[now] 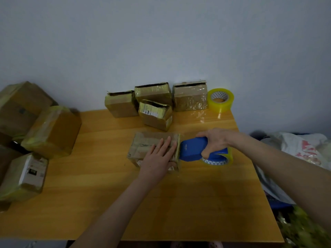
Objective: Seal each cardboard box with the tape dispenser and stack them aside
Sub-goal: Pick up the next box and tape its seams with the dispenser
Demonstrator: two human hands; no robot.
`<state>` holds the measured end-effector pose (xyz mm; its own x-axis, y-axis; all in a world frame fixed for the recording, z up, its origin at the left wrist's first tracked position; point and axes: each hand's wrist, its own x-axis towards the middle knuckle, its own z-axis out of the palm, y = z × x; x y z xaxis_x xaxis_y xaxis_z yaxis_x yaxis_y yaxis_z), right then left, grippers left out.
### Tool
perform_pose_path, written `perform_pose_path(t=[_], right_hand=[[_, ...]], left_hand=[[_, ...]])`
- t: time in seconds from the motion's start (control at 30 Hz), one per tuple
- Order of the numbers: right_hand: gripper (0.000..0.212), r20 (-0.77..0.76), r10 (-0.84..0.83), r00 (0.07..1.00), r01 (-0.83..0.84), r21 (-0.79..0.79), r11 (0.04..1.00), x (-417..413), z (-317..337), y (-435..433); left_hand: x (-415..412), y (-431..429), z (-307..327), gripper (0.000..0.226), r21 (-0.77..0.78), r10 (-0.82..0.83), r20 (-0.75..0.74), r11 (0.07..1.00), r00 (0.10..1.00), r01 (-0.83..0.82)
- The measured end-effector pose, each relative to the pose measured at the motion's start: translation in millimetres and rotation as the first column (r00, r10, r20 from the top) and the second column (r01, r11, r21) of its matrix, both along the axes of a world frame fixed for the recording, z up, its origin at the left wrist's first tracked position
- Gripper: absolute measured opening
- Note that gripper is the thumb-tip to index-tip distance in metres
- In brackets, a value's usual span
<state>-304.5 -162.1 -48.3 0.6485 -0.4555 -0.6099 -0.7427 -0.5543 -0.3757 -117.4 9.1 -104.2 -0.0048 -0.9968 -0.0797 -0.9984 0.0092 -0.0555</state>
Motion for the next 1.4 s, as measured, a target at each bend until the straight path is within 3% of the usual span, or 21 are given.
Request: perform_pose_path(t=[0.23, 0.57, 0.8, 1.07, 1.2, 1.33, 1.4], right_hand=[[0.056, -0.044, 0.003, 0.999, -0.003, 0.006, 1.000, 10, 11, 1], [0.068, -0.033, 0.033, 0.999, -0.042, -0.322, 0.946, -12, 8, 26], [0.072, 0.002, -0.100, 0.995, 0.098, -0.205, 0.974, -22, -9, 38], [0.069, -0.186, -0.002, 0.983, -0.061, -0.330, 0.942, 13, 28, 34], [0.061, -0.201, 0.004, 0.979, -0.084, -0.391, 0.917, 23, 35, 37], [0.057, -0.262, -0.016, 0.965, -0.072, -0.323, 0.944, 13, 7, 47], [0.068, -0.183, -0.063, 0.981, 0.013, -0.265, 0.964, 6, 2, 42]], left_hand=[[3, -1, -1, 0.067, 0.013, -0.022, -0.007, 1.000, 1.000, 0.022], [3, -2, 6, 0.066, 0.043, -0.014, -0.059, 0.999, 0.998, 0.016], [4, -3, 3, 0.066, 0.035, -0.016, -0.057, 0.999, 0.998, 0.018], [7, -3, -2, 0.068, 0.027, -0.036, -0.075, 0.999, 0.997, 0.038], [7, -4, 1, 0.068, 0.036, -0.013, -0.068, 0.999, 0.998, 0.015], [3, -2, 0, 0.067, 0.027, -0.050, -0.053, 0.998, 0.997, 0.052], [6, -2, 5, 0.067, 0.031, -0.034, -0.072, 0.999, 0.997, 0.036]])
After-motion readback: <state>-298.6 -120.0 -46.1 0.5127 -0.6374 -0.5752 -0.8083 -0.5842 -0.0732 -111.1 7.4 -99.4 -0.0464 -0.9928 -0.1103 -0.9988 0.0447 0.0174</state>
